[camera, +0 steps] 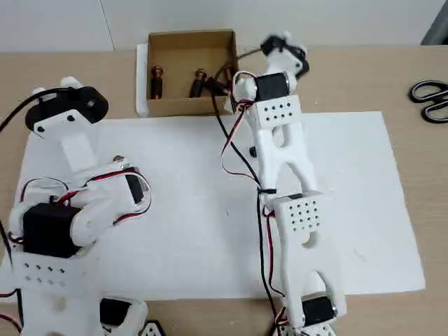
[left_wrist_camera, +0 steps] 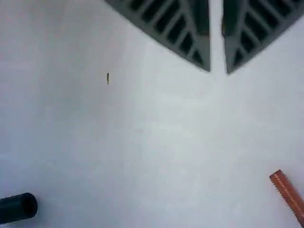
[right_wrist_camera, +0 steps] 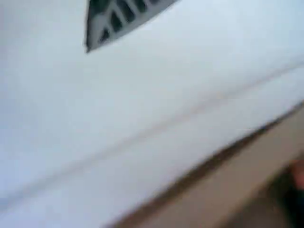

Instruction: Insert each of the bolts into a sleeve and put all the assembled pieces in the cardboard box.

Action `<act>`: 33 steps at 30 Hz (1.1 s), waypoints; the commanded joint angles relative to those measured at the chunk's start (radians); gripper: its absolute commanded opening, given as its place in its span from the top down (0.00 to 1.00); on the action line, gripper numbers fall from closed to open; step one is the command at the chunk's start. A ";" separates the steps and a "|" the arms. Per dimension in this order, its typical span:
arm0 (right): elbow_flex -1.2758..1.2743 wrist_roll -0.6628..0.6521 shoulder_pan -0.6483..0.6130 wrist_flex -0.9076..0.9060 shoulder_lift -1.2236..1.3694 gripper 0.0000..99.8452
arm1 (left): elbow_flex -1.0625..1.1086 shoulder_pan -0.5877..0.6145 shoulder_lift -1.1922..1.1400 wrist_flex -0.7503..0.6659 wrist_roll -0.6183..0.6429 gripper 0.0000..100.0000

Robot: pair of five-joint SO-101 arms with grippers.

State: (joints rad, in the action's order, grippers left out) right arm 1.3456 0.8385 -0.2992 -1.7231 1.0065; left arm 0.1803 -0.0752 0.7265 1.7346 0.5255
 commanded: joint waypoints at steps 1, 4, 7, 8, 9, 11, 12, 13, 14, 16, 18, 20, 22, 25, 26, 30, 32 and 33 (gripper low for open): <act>-0.043 0.037 0.007 -0.016 -0.071 0.75 | -0.002 0.002 0.011 0.005 0.005 0.99; -0.048 0.044 0.004 -0.016 -0.071 0.75 | -0.002 0.002 0.011 0.005 0.005 0.99; -0.044 0.046 -0.001 -0.016 -0.087 0.75 | -0.002 0.002 0.011 0.006 0.005 0.99; -0.049 0.051 -0.001 -0.016 -0.101 0.75 | -0.002 0.002 0.011 0.005 0.005 0.99; -0.051 0.066 0.001 -0.016 -0.110 0.75 | -0.002 0.002 0.011 0.005 0.005 0.99; -0.051 0.081 0.007 -0.016 -0.119 0.75 | -0.002 0.002 0.011 0.006 0.005 0.99; -0.051 0.081 0.007 -0.015 -0.116 0.75 | -0.002 0.002 0.012 0.006 0.005 0.99; -0.051 0.083 0.007 -0.015 -0.111 0.75 | -0.002 0.002 0.014 0.008 0.005 0.99; -0.051 0.086 0.004 -0.015 -0.104 0.75 | -0.002 0.002 0.014 0.008 0.005 0.99; -0.051 0.091 0.002 -0.013 -0.081 0.75 | -0.002 0.002 0.015 0.008 0.005 0.99; -0.051 0.114 0.002 -0.012 -0.053 0.75 | -0.002 0.002 0.015 0.008 0.005 0.99; -0.051 0.118 0.005 -0.010 -0.025 0.75 | -0.002 0.002 0.015 0.008 0.005 0.99; -0.051 0.118 0.007 -0.008 -0.002 0.75 | -0.002 0.002 0.017 0.009 0.005 0.99; -0.051 0.123 0.007 -0.008 0.028 0.75 | -0.004 0.002 0.017 0.009 0.005 0.99; -0.051 0.123 0.007 -0.008 0.038 0.75 | -0.005 0.002 0.017 0.009 0.005 0.99; -0.049 0.124 0.007 -0.008 0.051 0.75 | -0.007 0.002 0.017 0.011 0.005 0.99; -0.048 0.124 0.008 -0.008 0.053 0.75 | -0.007 0.002 0.017 0.011 0.005 0.99; -0.048 0.124 0.008 -0.008 0.053 0.75 | -0.007 0.002 0.017 0.011 0.005 0.99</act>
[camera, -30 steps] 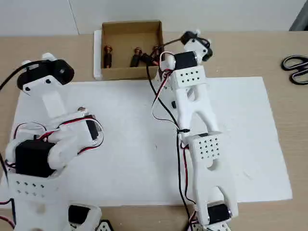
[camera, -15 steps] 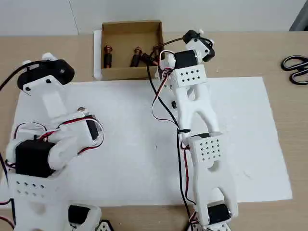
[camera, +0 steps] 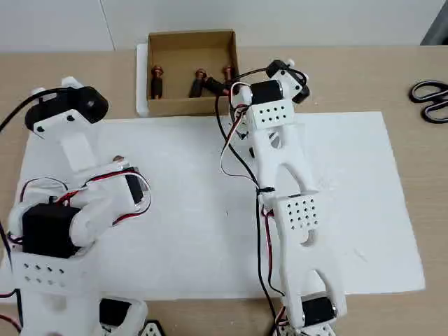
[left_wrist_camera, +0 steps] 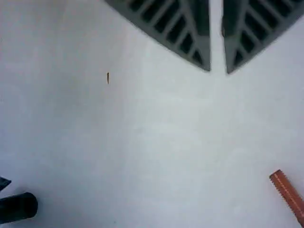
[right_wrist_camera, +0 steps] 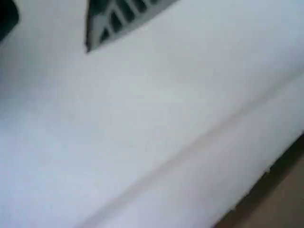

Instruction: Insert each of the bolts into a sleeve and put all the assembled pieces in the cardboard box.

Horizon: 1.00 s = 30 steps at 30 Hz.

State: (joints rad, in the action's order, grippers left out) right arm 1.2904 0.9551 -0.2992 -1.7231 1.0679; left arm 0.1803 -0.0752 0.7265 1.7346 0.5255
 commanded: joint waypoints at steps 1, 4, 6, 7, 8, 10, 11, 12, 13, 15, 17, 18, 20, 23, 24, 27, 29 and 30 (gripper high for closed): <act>0.008 0.008 0.012 -0.008 -0.008 0.75 | -0.007 0.002 0.017 0.011 0.005 0.99; 0.006 0.009 0.031 -0.007 -0.007 0.75 | -0.007 0.002 0.017 0.011 0.005 0.99; 0.006 0.009 0.047 -0.005 -0.005 0.76 | -0.007 0.002 0.017 0.011 0.006 0.99; 0.005 0.009 0.056 -0.005 -0.005 0.76 | -0.007 0.002 0.017 0.011 0.006 0.99; 0.005 0.009 0.064 -0.005 -0.005 0.76 | -0.007 0.002 0.017 0.011 0.006 0.99; 0.005 0.008 0.076 -0.005 0.002 0.76 | -0.007 0.002 0.017 0.011 0.006 0.99; 0.011 0.005 0.079 -0.005 0.012 0.77 | -0.007 0.002 0.017 0.011 0.006 0.99; 0.011 0.003 0.079 -0.005 0.019 0.79 | -0.007 0.002 0.017 0.011 0.006 0.99; 0.011 0.002 0.079 -0.004 0.028 0.81 | -0.007 0.002 0.017 0.011 0.006 0.99; 0.011 0.002 0.079 -0.001 0.045 0.89 | -0.007 0.002 0.017 0.011 0.006 0.99; 0.011 0.002 0.077 0.001 0.056 0.96 | -0.007 0.002 0.017 0.011 0.006 0.99; 0.011 0.002 0.077 0.001 0.059 1.00 | -0.007 0.002 0.017 0.011 0.006 0.99; 0.011 0.002 0.074 0.001 0.061 0.99 | -0.007 0.002 0.017 0.011 0.006 0.99; 0.011 0.002 0.077 0.001 0.061 1.00 | -0.007 0.002 0.017 0.011 0.006 0.99; 0.012 0.002 0.077 0.001 0.061 1.00 | -0.007 0.002 0.017 0.011 0.006 0.99; 0.048 0.002 0.077 -0.005 0.059 1.00 | -0.007 0.002 0.017 0.011 0.006 0.99; 0.080 0.002 0.077 -0.005 0.059 1.00 | -0.007 0.002 0.017 0.011 0.006 0.99; 0.097 0.002 0.077 -0.005 0.059 1.00 | -0.007 0.002 0.017 0.011 0.006 0.99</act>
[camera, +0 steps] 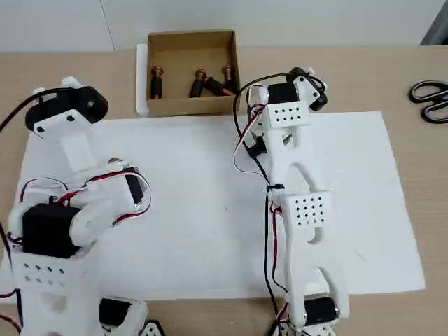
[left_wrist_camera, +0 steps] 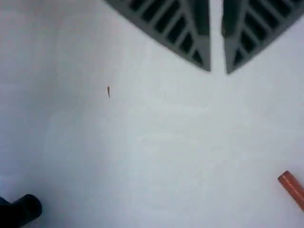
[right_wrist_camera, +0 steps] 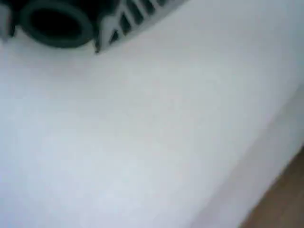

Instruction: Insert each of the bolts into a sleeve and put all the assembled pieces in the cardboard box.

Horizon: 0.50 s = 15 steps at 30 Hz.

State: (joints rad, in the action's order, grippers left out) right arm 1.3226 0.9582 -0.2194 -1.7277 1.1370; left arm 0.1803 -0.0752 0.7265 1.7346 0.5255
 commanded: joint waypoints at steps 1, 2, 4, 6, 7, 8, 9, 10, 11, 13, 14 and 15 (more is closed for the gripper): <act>0.081 -0.002 -0.004 -0.002 -0.010 1.00 | -0.007 0.002 0.017 0.011 0.006 0.99; 0.097 -0.002 -0.005 -0.002 -0.010 1.00 | -0.007 0.002 0.017 0.011 0.006 0.99; 0.114 -0.002 -0.008 -0.002 -0.010 1.00 | -0.007 0.002 0.017 0.011 0.006 0.99; 0.117 -0.002 -0.012 -0.002 -0.010 1.00 | -0.007 0.002 0.017 0.011 0.006 0.99; 0.117 -0.003 -0.015 -0.002 -0.010 1.00 | -0.007 0.002 0.017 0.011 0.006 0.99; 0.112 -0.003 -0.018 -0.002 -0.008 1.00 | -0.007 0.002 0.017 0.011 0.006 0.99; 0.109 -0.005 -0.021 -0.002 -0.002 1.00 | -0.007 0.002 0.017 0.011 0.006 0.99; 0.107 -0.005 -0.025 -0.002 0.001 0.99 | -0.007 0.002 0.017 0.011 0.006 0.99; 0.100 -0.008 -0.031 -0.002 0.007 0.99 | -0.007 0.002 0.017 0.011 0.006 0.99; 0.091 -0.026 -0.045 -0.002 0.021 0.96 | -0.007 0.002 0.017 0.011 0.006 0.99; 0.089 -0.029 -0.054 -0.002 0.028 0.94 | -0.007 0.002 0.017 0.011 0.006 0.99; 0.087 -0.031 -0.064 -0.002 0.038 0.91 | -0.007 0.002 0.017 0.011 0.006 0.99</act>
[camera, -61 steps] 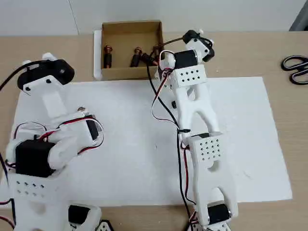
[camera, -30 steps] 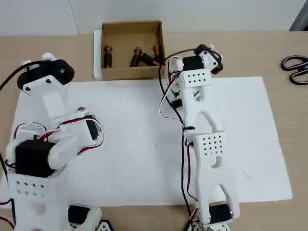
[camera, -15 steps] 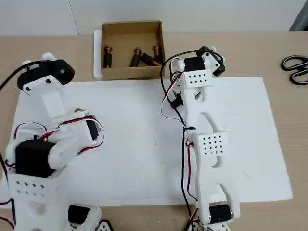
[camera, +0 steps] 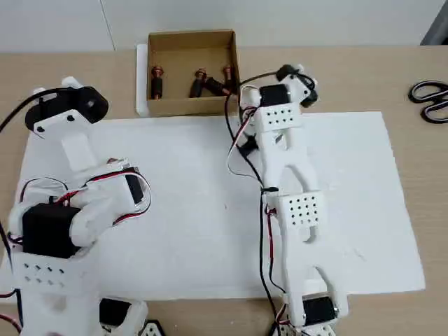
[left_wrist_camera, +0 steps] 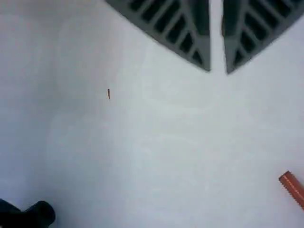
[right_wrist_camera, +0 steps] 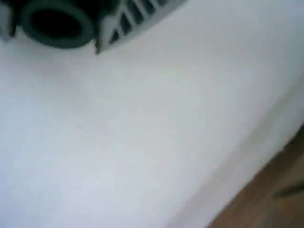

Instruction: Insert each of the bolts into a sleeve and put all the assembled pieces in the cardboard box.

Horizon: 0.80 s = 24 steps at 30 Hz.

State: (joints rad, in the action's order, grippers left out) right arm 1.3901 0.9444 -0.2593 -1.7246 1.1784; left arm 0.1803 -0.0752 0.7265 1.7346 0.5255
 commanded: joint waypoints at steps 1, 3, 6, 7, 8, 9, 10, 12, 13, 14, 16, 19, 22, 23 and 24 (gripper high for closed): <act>0.020 -0.017 -0.030 -0.005 0.007 0.87 | -0.007 0.002 0.017 0.011 0.005 0.99; 0.020 -0.011 -0.038 -0.007 0.022 0.81 | -0.007 0.002 0.017 0.011 0.005 0.99; 0.023 -0.009 -0.039 -0.007 0.025 0.79 | -0.007 0.002 0.017 0.011 0.005 0.99; 0.023 -0.009 -0.039 -0.007 0.025 0.80 | -0.007 0.002 0.017 0.015 0.005 0.99; 0.023 -0.009 -0.039 -0.008 0.025 0.81 | -0.007 0.002 0.017 0.015 0.005 0.99; 0.023 -0.009 -0.039 -0.008 0.025 0.83 | -0.007 0.002 0.017 0.015 0.005 0.99; 0.023 -0.009 -0.041 -0.008 0.025 0.85 | -0.007 0.002 0.017 0.015 0.005 0.99; 0.023 -0.009 -0.041 -0.008 0.025 0.88 | -0.007 0.002 0.017 0.015 0.005 0.99; 0.023 -0.009 -0.041 -0.008 0.025 0.90 | -0.007 0.002 0.017 0.015 0.005 0.99; 0.023 -0.011 -0.042 -0.008 0.025 0.90 | -0.007 0.002 0.017 0.015 0.005 0.99; 0.025 -0.012 -0.048 -0.010 0.022 0.91 | -0.007 0.002 0.017 0.015 0.005 0.99; 0.020 -0.017 -0.067 -0.016 -0.012 0.91 | -0.007 0.002 0.017 0.015 0.005 0.99; 0.020 -0.018 -0.084 -0.018 -0.064 0.91 | -0.007 0.002 0.017 0.015 0.005 0.99; 0.020 -0.018 -0.087 -0.018 -0.082 0.91 | -0.007 0.002 0.017 0.015 0.003 0.99; 0.018 -0.018 -0.090 -0.019 -0.097 0.91 | -0.007 0.002 0.017 0.015 0.002 0.99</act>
State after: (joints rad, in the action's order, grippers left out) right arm 1.4009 0.9383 -0.3099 -1.7277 1.1769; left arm 0.1803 -0.0752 0.7265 1.7346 0.5255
